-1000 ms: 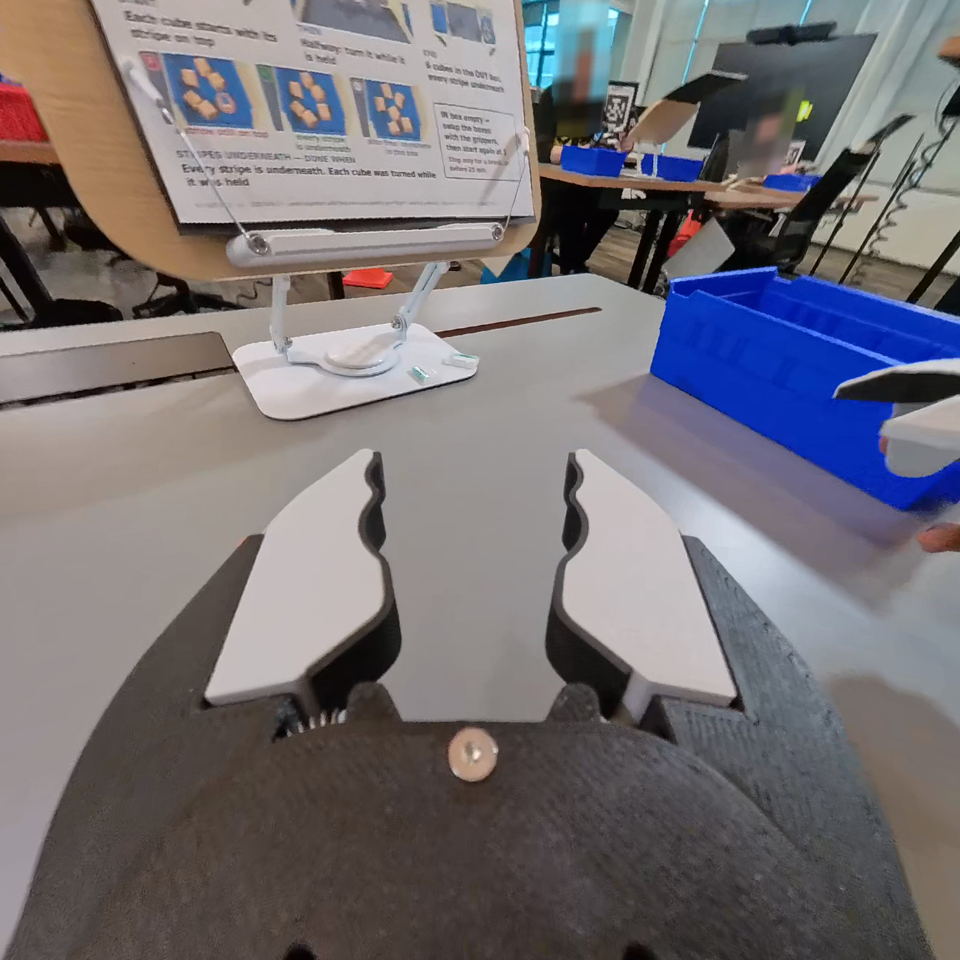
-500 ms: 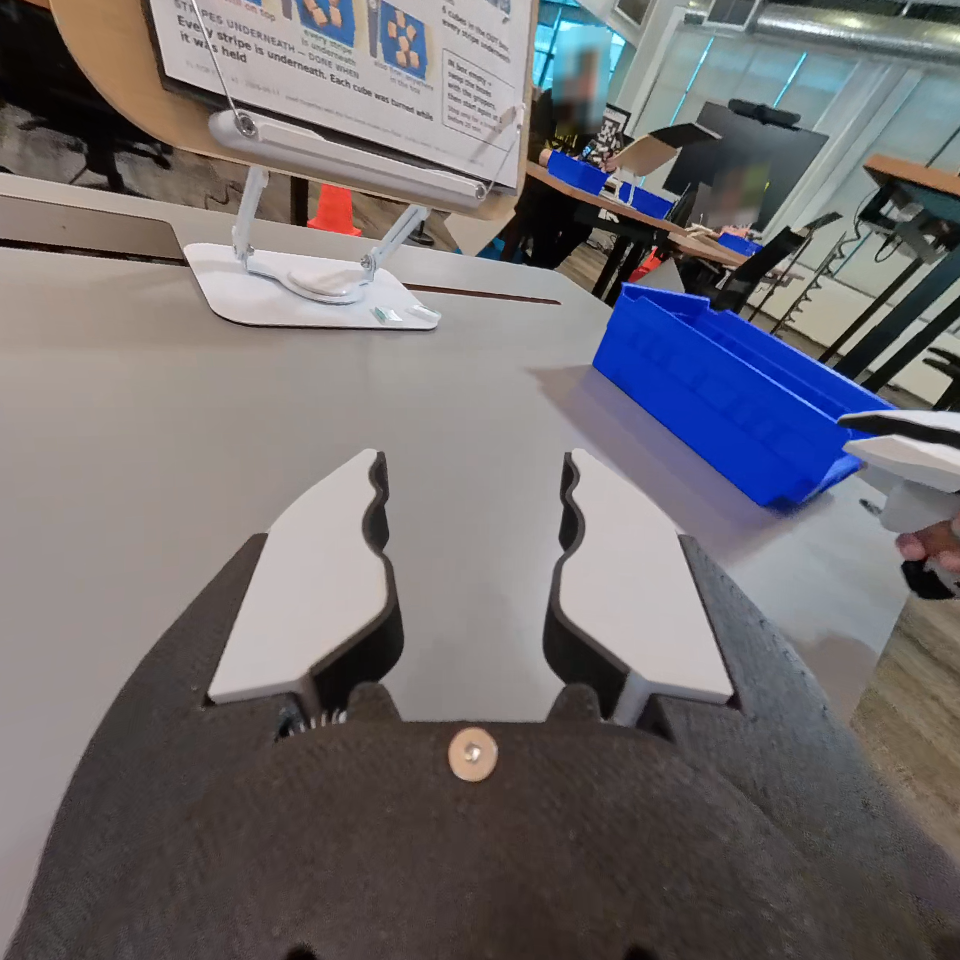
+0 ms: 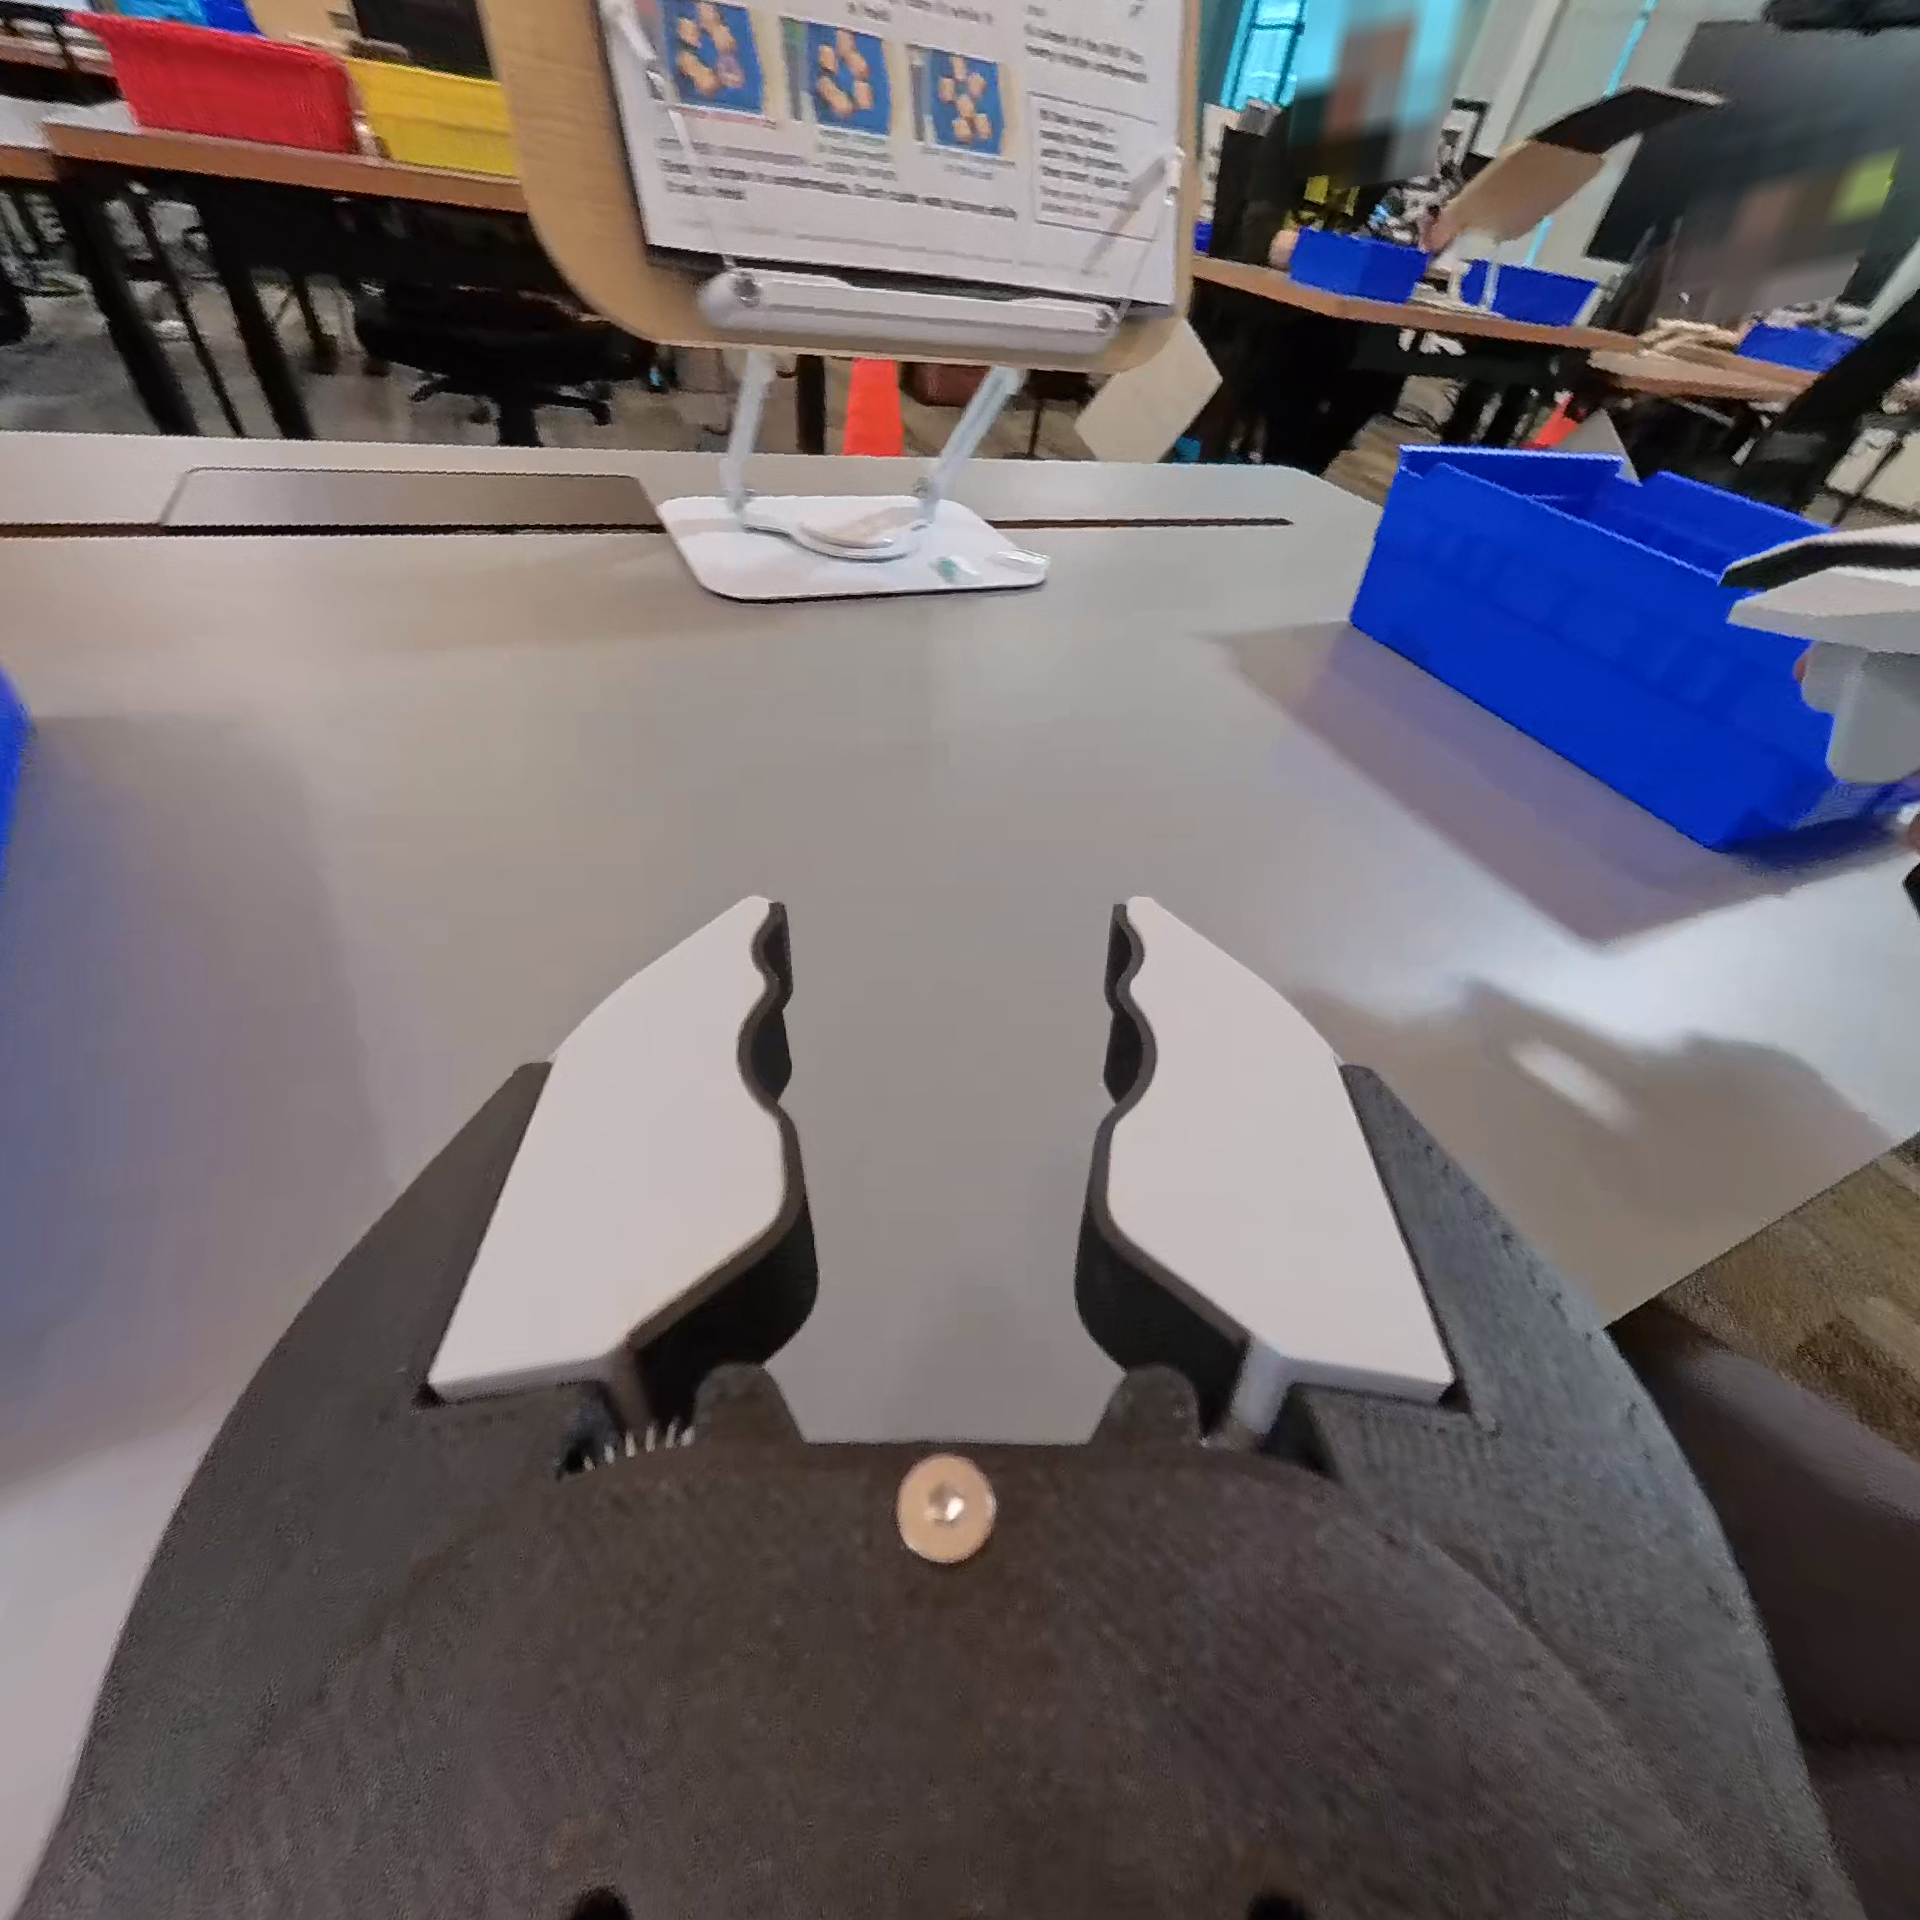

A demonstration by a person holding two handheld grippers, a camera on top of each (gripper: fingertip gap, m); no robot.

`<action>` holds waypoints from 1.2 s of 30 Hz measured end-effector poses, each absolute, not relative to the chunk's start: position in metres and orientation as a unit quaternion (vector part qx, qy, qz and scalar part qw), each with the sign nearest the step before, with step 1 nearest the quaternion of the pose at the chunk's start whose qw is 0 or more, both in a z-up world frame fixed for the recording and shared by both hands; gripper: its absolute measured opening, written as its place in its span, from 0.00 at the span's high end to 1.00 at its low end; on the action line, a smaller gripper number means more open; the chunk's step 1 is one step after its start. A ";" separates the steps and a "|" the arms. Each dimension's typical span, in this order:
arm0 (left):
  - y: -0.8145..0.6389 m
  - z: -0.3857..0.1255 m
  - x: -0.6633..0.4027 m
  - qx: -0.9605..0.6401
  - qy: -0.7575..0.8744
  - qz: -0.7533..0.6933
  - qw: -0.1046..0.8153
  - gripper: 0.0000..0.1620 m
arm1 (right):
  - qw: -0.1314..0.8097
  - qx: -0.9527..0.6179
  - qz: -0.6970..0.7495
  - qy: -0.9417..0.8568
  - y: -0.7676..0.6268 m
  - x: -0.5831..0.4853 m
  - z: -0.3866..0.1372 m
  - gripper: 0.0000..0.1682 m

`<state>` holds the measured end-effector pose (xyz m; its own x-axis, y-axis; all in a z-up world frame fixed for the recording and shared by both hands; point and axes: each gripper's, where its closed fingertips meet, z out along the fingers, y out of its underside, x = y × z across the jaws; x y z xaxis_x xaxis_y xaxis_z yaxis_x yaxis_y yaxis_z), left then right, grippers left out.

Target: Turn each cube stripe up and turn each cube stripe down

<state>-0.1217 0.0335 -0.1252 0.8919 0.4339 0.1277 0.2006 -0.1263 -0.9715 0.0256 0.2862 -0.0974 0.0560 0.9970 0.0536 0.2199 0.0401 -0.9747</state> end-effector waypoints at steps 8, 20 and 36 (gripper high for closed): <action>0.022 -0.137 -0.133 -0.750 -0.239 0.104 0.608 0.64 | 0.426 -0.548 0.446 -0.564 0.280 -0.002 -0.107 0.81; 0.051 -0.134 -0.126 -0.754 -0.210 0.057 0.620 0.63 | 0.438 -0.574 0.434 -0.538 0.295 0.033 -0.107 0.81; 0.095 -0.131 -0.112 -0.758 -0.182 0.000 0.627 0.63 | 0.441 -0.599 0.396 -0.538 0.307 0.067 -0.123 0.80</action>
<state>-0.1123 0.0947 -0.1309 0.9335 0.2760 0.2291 0.2767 -0.1477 -0.9495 0.0673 0.3070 -0.1230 0.1077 0.9942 0.0001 0.2950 -0.0318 -0.9550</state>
